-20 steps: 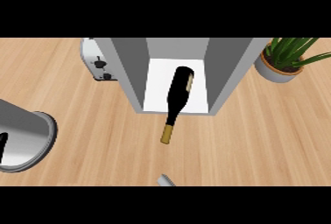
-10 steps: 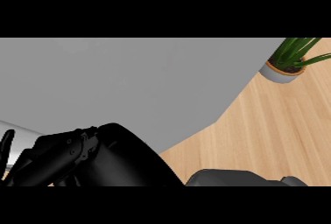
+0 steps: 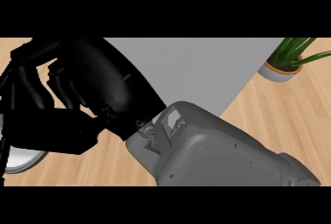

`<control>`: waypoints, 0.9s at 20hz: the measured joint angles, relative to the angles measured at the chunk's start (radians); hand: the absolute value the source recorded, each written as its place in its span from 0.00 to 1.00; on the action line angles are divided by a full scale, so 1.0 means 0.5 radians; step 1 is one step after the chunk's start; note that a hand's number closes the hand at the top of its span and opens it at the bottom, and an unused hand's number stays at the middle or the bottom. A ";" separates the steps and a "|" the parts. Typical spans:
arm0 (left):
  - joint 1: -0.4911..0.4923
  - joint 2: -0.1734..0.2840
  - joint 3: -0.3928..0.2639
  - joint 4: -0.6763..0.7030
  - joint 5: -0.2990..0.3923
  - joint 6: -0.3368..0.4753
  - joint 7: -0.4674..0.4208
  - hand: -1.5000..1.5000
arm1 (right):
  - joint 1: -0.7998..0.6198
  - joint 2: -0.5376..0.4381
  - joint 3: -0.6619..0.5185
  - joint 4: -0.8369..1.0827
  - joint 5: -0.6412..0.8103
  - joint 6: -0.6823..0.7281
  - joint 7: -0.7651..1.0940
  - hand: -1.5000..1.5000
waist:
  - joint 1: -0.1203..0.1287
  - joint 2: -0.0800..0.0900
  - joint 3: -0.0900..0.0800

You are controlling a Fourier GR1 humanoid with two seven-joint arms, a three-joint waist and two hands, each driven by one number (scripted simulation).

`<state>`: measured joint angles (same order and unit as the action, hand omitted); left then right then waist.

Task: Pick up the wine, place it into the cabinet and close the cabinet

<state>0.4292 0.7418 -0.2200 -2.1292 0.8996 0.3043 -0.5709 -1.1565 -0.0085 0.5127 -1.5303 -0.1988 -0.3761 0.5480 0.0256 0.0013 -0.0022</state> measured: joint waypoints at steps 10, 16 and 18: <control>-0.086 -0.041 0.074 -0.006 -0.039 0.021 0.133 0.00 | -0.102 0.018 -0.224 0.531 -0.111 0.305 -0.390 1.00 | 0.010 -0.030 -0.014; -0.103 -0.078 0.047 0.036 -0.074 -0.012 0.137 0.00 | -0.135 0.016 -0.227 0.678 -0.140 0.443 -0.592 1.00 | 0.033 -0.054 -0.043; -0.128 -0.083 0.045 0.027 -0.082 0.002 0.149 0.00 | -0.159 0.017 -0.216 0.736 -0.123 0.478 -0.668 1.00 | 0.042 -0.058 -0.054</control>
<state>0.3653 0.7006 -0.1972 -2.1156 0.8589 0.3054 -0.4966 -1.2357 0.0001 0.4049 -1.1623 -0.2604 -0.1369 0.2142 0.0466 -0.0276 -0.0294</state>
